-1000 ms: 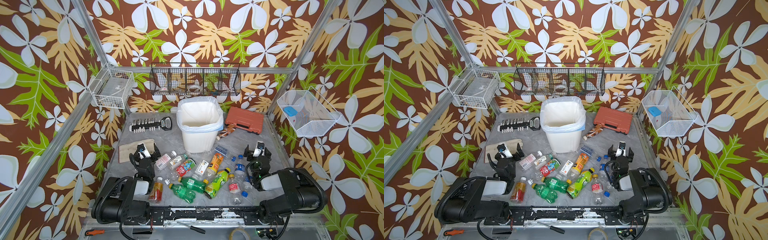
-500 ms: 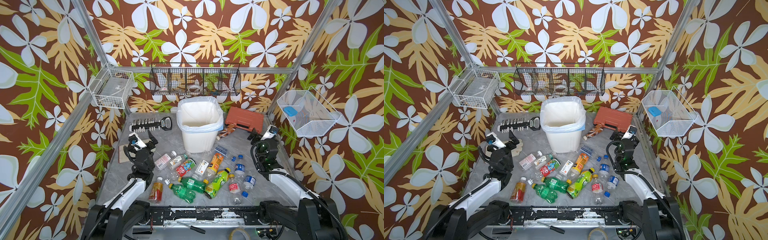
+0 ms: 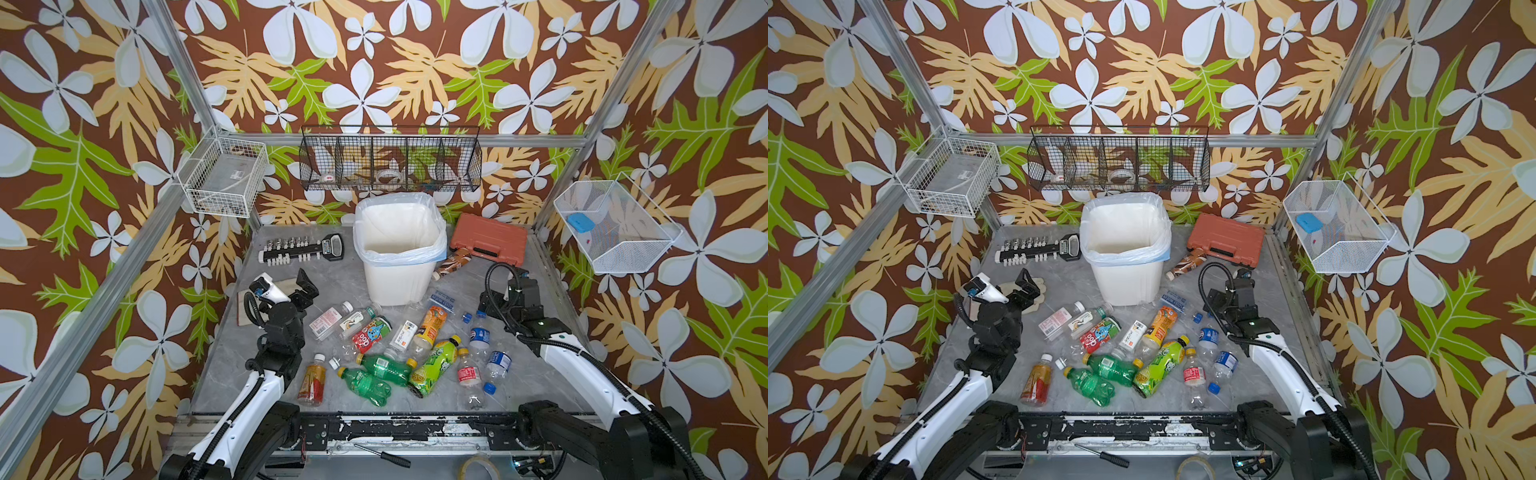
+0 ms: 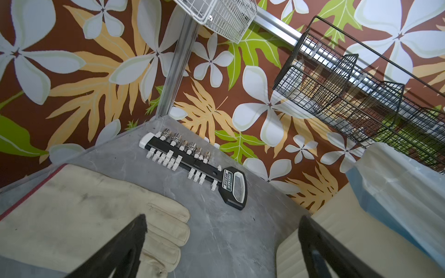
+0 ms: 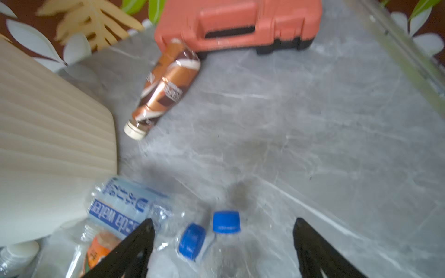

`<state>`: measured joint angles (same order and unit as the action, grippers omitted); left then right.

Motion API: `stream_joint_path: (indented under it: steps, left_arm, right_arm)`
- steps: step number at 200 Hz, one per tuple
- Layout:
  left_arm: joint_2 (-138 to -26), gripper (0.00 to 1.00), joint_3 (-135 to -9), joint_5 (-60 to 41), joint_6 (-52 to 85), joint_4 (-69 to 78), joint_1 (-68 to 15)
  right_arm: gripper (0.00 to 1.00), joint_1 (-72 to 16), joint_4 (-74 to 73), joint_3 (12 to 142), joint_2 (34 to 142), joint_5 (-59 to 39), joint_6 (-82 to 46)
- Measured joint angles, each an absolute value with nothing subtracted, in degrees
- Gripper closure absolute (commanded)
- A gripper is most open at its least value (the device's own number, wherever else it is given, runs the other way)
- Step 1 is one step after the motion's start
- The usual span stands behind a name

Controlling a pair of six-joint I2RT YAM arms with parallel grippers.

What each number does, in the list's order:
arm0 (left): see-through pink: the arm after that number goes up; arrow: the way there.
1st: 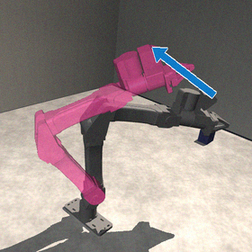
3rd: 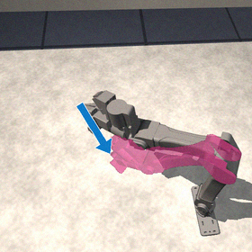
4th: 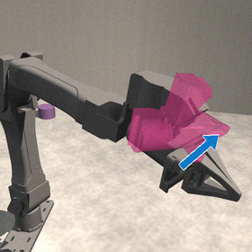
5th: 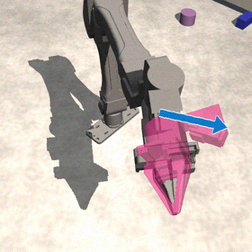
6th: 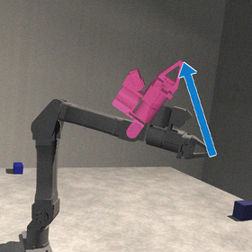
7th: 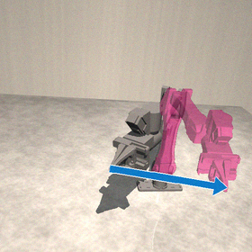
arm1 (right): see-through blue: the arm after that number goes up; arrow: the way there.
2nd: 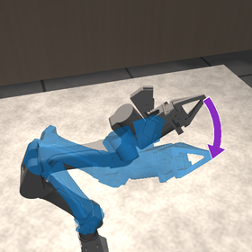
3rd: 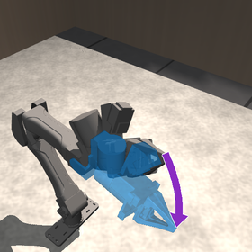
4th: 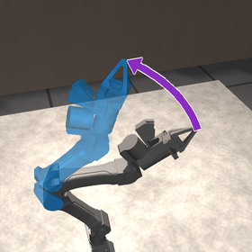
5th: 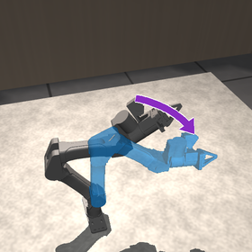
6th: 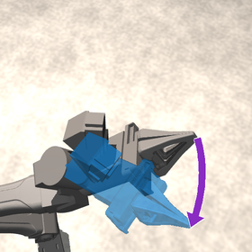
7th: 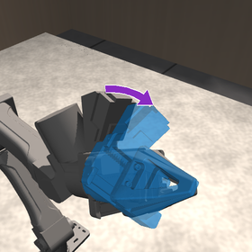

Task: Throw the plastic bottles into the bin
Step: 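Move the right gripper down over the clear blue-capped water bottle, then close the right gripper on the blue-capped bottle's body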

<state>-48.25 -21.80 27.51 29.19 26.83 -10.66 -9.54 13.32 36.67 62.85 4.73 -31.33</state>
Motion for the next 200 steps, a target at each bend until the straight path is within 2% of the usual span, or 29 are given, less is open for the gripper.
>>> stream_joint_path:
  steps: [30, 93, 200]
  left_arm:
    - [-49.25, 0.01, -21.89, 26.57, 30.63, 26.74, -10.66]
    - [-49.78, 0.01, -22.17, 26.52, 32.73, 25.19, -10.66]
    - [-49.41, 0.01, -22.13, 27.42, 33.50, 23.83, -10.66]
  right_arm:
    - [0.18, -13.47, 18.61, 34.04, 61.41, 4.32, -32.69]
    - [0.22, -14.90, 19.35, 31.92, 63.59, 3.36, -34.26]
    - [0.43, -15.14, 12.95, 30.65, 69.28, 3.09, -35.64]
